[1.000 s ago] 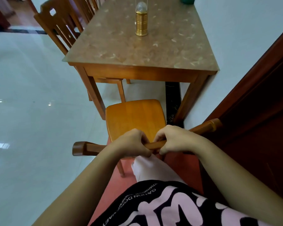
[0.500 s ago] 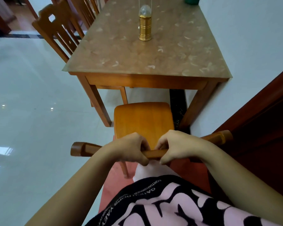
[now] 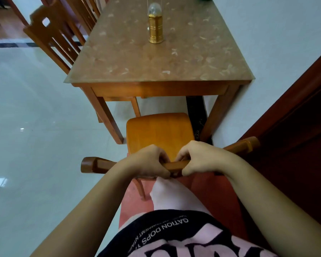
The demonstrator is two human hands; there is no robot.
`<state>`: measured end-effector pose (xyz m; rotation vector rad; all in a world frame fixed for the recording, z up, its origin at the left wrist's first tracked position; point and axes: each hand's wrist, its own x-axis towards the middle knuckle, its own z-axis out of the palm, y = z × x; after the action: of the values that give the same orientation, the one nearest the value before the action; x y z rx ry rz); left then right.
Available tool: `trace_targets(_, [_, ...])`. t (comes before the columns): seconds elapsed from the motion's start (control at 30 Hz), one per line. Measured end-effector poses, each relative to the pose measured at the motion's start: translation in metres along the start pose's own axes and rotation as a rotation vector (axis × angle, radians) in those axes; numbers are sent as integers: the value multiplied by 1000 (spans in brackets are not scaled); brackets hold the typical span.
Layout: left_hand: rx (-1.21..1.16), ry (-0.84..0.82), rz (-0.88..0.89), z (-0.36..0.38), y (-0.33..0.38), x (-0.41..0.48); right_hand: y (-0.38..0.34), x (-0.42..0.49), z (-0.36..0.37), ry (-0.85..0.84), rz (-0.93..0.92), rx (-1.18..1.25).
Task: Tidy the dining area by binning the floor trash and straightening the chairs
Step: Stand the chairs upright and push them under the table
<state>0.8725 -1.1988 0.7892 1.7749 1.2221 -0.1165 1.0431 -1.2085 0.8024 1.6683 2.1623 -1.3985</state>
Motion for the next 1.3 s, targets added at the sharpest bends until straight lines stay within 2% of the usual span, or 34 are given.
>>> trace_targets(0.2, [-22, -31, 21, -3, -10, 8, -5, 7, 4, 15, 28, -35])
trace_targets(0.57, [56, -122, 54, -43, 2, 77, 16, 45, -49, 18, 100, -44])
trace_targets(1.0, [153, 3, 59, -119, -7, 132, 7, 114, -102, 99, 59, 109])
trace_targets(1.3, [212, 60, 51, -139, -5, 158, 9, 134, -123, 134, 60, 63])
